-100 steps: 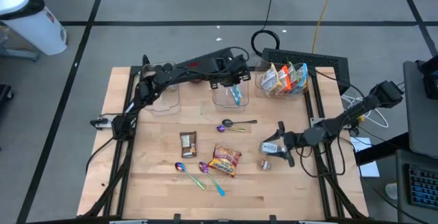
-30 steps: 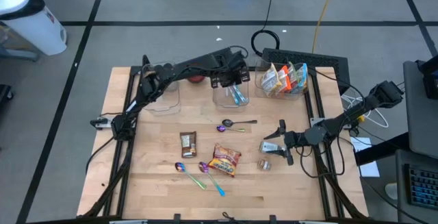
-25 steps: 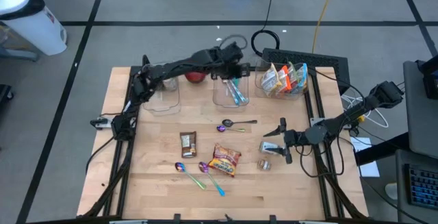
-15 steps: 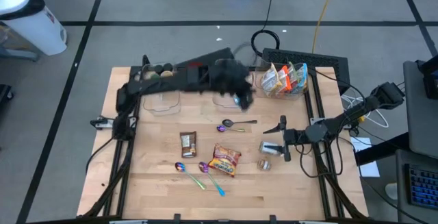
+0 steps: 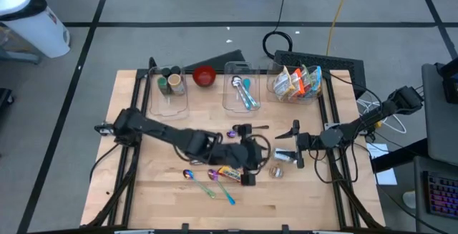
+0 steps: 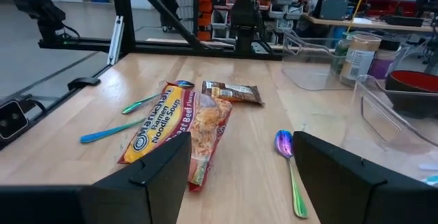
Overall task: Pick & Place Food Item
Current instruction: Put the silver spoon into the middle transparent bin
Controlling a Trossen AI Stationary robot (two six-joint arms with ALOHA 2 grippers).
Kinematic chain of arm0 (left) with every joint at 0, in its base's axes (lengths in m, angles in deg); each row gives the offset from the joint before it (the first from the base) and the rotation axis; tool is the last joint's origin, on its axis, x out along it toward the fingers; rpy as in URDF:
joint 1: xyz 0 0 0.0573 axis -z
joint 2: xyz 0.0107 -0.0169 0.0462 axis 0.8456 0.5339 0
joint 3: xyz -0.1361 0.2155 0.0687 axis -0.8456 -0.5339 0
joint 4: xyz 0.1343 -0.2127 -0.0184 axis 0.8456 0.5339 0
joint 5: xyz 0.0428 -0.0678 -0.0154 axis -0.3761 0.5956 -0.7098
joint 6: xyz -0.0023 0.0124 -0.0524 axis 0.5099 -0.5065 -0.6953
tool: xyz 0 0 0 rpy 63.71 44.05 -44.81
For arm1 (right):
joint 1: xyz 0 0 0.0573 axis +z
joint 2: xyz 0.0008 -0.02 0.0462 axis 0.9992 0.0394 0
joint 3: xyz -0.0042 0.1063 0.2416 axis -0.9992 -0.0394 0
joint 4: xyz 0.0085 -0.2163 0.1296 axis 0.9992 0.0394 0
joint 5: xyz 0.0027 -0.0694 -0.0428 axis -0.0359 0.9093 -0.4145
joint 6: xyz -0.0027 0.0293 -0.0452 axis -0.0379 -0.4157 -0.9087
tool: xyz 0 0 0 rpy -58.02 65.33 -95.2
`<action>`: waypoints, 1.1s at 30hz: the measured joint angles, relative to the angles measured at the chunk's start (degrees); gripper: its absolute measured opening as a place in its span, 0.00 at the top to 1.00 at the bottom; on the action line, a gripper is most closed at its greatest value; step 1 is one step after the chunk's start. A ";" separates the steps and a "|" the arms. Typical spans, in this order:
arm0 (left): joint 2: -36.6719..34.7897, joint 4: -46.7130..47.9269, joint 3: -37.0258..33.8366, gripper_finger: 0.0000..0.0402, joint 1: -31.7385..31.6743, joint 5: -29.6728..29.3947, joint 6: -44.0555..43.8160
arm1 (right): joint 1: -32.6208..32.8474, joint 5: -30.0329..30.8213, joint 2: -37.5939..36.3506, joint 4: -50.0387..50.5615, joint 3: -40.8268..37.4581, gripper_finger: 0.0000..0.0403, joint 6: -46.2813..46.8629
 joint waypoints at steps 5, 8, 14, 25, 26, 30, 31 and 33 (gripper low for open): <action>-0.17 -4.62 -10.01 0.68 0.09 -1.87 -5.98 | 0.00 0.07 0.00 -0.14 0.00 0.39 0.03; -0.03 -11.69 -17.02 0.68 -0.62 -1.03 -7.41 | 0.00 0.09 0.00 -0.14 0.00 0.39 0.00; -0.09 -26.52 -28.51 0.68 -3.43 6.41 -7.28 | 0.00 0.13 0.00 -0.14 0.00 0.39 -1.30; -10.02 -43.37 -48.14 0.68 -10.17 18.55 -4.57 | -0.34 0.20 0.00 -0.30 -0.04 0.39 -1.94; -12.72 -44.11 -50.68 0.68 -10.60 19.04 -4.43 | -0.52 0.26 0.00 -0.36 -0.04 0.39 -2.25; -24.24 -48.22 -62.90 0.68 -11.38 18.69 -4.37 | -2.13 0.23 -0.02 -0.36 -0.04 0.39 -2.72; -27.45 -50.17 -66.69 0.68 -11.41 18.36 -4.37 | -2.67 0.24 -0.02 -0.36 -0.04 0.39 -3.13; -33.04 -56.96 -73.91 0.68 -11.33 17.54 -4.37 | -3.91 0.23 0.00 -0.34 -0.06 0.39 -4.23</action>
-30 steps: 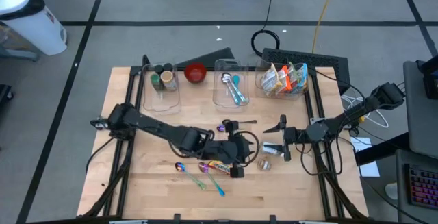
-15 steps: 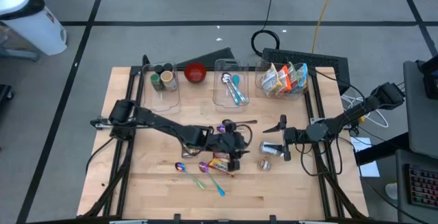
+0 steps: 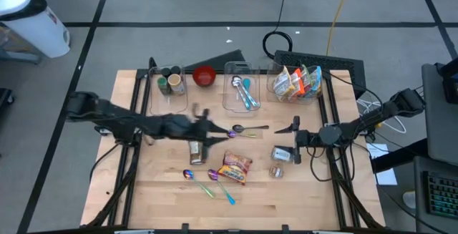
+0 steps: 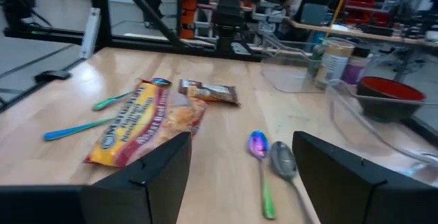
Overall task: Pick & Place Food Item
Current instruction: Put the silver spoon into the middle transparent bin
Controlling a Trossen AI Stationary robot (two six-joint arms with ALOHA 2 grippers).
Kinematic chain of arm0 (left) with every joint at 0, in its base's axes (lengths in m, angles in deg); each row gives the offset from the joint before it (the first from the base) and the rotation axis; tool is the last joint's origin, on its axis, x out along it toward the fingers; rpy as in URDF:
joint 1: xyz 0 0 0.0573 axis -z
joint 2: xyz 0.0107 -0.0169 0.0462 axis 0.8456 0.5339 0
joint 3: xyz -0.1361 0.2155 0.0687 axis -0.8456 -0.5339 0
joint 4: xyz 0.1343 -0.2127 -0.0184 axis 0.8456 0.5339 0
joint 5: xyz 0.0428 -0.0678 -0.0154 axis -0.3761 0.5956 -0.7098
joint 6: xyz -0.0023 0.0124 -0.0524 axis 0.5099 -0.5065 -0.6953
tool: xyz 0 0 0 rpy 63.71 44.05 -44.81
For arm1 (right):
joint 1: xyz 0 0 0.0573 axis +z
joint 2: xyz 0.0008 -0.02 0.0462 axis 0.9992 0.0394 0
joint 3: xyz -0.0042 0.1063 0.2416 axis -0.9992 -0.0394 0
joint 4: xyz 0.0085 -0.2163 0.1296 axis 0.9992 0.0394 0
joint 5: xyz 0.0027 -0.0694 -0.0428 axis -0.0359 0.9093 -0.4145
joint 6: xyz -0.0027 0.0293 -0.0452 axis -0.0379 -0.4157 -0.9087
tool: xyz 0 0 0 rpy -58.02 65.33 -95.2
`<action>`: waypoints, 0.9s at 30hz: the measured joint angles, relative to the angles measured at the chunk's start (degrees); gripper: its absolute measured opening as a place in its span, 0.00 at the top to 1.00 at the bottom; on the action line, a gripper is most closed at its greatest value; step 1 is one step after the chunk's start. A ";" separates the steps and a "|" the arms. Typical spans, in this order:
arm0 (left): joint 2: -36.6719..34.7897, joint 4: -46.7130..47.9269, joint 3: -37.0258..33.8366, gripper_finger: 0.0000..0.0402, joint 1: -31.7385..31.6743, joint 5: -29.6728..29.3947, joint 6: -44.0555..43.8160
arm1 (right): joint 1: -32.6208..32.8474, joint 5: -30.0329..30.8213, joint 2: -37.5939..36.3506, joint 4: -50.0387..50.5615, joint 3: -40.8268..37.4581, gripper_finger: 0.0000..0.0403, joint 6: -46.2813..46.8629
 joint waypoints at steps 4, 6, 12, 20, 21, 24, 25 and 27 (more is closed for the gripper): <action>-7.24 -18.31 -14.31 0.68 0.69 -0.29 -1.51 | -2.93 -0.04 -0.02 -0.04 -0.01 0.39 -0.93; -8.82 -26.86 -19.80 0.68 1.12 -0.29 -3.67 | -4.46 -0.14 -0.01 -0.07 -0.01 0.39 -1.59; -9.22 -37.16 -27.45 0.68 1.83 -1.35 -9.54 | -9.14 -0.32 0.00 -1.33 -0.01 0.39 -1.64; -8.92 -36.07 -24.45 0.68 0.50 -15.97 -8.41 | -13.08 -0.36 -0.01 -2.60 -0.01 0.39 -2.06; -8.92 -35.97 -23.75 0.68 -0.02 -17.23 -7.49 | -13.46 -0.33 0.00 -2.93 -0.01 0.39 -2.46; -8.92 -35.91 -21.58 0.68 -1.29 -18.59 -4.10 | -14.51 -0.28 0.00 -4.17 -0.01 0.39 -4.10; -8.92 -35.88 -21.12 0.68 -1.58 -18.52 -3.33 | -14.87 -0.36 0.00 -5.14 -0.01 0.39 -4.24; -8.92 -35.58 -20.65 0.68 -1.95 -18.20 -2.82 | -15.43 -0.25 -0.02 -7.38 -0.01 0.39 -4.18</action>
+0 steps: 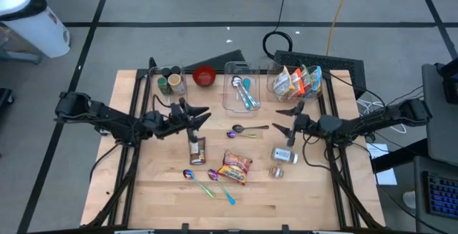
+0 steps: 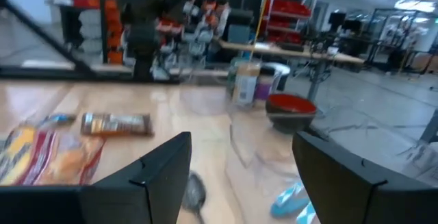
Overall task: Pick & Place Food Item
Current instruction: Put the silver spoon into the middle transparent bin
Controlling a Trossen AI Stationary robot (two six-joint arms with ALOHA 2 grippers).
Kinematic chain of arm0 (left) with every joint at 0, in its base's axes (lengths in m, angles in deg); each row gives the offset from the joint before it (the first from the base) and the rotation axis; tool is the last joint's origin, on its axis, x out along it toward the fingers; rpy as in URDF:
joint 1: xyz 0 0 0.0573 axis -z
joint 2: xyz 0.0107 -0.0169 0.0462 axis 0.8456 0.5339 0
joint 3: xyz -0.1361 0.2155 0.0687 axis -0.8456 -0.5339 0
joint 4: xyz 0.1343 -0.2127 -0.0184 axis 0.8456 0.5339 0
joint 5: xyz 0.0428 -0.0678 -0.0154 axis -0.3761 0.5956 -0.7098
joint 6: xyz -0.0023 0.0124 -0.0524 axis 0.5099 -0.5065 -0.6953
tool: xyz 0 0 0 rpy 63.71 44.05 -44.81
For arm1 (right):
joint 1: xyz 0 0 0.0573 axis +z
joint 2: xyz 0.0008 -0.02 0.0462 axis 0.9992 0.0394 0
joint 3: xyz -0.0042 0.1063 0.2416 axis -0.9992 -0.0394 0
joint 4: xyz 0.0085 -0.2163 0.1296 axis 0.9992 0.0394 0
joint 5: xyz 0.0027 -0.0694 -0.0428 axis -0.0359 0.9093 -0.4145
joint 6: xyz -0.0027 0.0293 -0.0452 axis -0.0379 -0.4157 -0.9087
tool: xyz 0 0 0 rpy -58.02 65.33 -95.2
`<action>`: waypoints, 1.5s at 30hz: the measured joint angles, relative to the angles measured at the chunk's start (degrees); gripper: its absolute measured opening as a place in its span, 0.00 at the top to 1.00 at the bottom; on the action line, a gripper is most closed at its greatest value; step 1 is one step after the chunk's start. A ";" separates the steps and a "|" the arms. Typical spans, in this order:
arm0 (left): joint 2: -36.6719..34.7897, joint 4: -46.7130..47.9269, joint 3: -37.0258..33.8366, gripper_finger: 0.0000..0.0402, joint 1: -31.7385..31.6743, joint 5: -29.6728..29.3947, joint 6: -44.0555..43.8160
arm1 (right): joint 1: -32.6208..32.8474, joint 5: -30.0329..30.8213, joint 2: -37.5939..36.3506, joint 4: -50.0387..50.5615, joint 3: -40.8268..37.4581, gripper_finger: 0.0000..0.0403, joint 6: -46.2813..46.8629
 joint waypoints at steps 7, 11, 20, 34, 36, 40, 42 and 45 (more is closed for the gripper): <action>0.00 -0.11 0.83 0.68 -0.58 0.15 -0.25 | -0.48 -0.01 0.02 -2.48 0.00 0.39 0.18; 0.00 -0.09 0.83 0.68 -0.54 0.17 -0.37 | -0.48 -0.01 0.02 -2.49 0.01 0.39 0.40; 0.00 -0.11 0.83 0.68 -0.54 0.30 -3.47 | -0.46 -0.05 0.02 -2.48 0.00 0.39 6.72; 0.02 4.87 0.85 0.68 -0.54 1.33 -0.43 | -0.42 -0.24 0.02 -2.46 0.01 0.39 9.09; 0.00 5.47 0.85 0.68 -0.54 1.28 1.01 | -0.44 -1.87 0.45 -2.50 0.02 0.39 9.98; 0.00 8.21 0.85 0.68 -0.54 1.39 1.74 | -0.35 -6.85 3.12 -2.45 0.23 0.39 9.66; 0.00 9.57 0.85 0.68 -0.54 1.37 1.97 | -0.41 -6.13 5.59 -1.31 1.09 0.39 10.39; 0.02 10.29 0.85 0.68 -0.54 1.39 4.10 | -0.93 -6.18 10.78 1.98 4.03 0.39 10.56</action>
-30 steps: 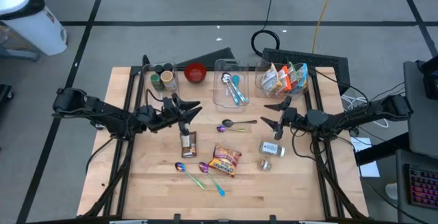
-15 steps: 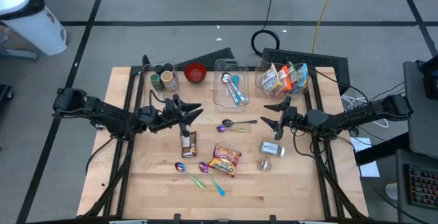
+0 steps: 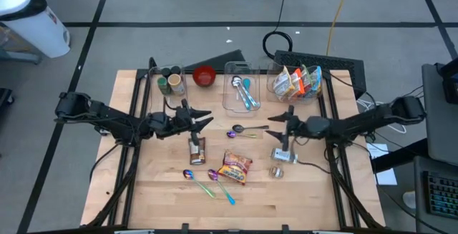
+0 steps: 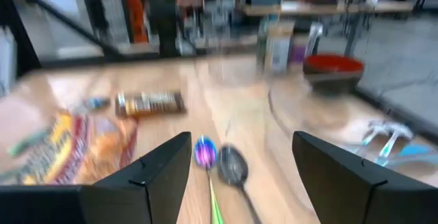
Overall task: Pick & Place Food Item
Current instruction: Put the silver spoon into the middle transparent bin
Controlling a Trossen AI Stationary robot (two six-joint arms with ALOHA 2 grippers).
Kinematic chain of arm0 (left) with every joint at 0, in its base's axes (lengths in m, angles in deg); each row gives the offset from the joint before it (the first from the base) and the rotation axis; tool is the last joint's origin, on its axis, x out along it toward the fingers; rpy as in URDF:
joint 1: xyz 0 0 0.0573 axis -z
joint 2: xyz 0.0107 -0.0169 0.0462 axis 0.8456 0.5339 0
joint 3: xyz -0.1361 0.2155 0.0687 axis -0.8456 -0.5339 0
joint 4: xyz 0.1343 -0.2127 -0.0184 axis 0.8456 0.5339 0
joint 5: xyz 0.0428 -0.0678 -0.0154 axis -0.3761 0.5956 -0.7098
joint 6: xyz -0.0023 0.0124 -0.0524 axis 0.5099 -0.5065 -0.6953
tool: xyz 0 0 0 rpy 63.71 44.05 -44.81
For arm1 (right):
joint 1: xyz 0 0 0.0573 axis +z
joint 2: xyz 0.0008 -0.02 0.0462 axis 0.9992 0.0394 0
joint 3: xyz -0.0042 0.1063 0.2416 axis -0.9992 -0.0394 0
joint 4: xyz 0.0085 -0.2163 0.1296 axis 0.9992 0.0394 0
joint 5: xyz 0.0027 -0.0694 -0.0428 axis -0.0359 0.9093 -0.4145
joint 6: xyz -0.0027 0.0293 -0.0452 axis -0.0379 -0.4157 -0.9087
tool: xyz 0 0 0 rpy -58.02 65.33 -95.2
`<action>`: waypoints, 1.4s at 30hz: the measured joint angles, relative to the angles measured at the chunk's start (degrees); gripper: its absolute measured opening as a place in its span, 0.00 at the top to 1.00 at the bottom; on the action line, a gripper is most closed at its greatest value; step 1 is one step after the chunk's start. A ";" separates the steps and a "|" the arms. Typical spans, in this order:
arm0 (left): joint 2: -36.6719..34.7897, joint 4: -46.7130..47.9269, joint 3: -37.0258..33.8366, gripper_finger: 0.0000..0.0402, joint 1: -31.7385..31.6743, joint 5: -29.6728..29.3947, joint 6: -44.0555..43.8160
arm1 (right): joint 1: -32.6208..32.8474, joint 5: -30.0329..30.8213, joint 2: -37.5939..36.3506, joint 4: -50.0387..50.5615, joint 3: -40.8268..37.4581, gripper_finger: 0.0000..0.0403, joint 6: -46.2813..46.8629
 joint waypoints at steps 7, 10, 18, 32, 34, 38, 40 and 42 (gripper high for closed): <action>-0.02 0.02 0.00 0.68 -0.25 0.00 1.57 | -0.64 -0.11 16.80 10.62 12.32 0.39 -2.32; -0.02 0.12 0.00 0.68 -1.07 0.05 1.58 | -1.77 -0.42 23.32 18.44 18.67 0.39 -4.16; -0.02 3.91 0.00 0.68 -2.26 0.21 -1.89 | -8.00 -9.15 32.58 30.62 28.46 0.39 -8.79; -0.02 5.81 0.00 0.68 -2.25 0.70 -3.03 | -11.82 -13.19 38.53 28.51 28.80 0.53 -8.83; -0.02 5.83 0.00 0.68 -2.25 0.72 -3.05 | -11.88 -13.08 38.94 28.31 28.82 0.55 -8.06; -0.02 5.92 0.00 0.68 -2.25 1.10 -3.00 | -11.88 -12.37 39.03 28.66 28.82 0.59 -7.67; -0.02 5.92 0.00 0.68 -2.25 1.09 -3.00 | -11.88 -12.55 39.03 29.14 28.82 0.62 -7.54; -0.02 5.92 0.00 0.68 -2.25 1.08 -3.02 | -11.92 -13.73 39.03 29.80 28.84 0.66 -7.54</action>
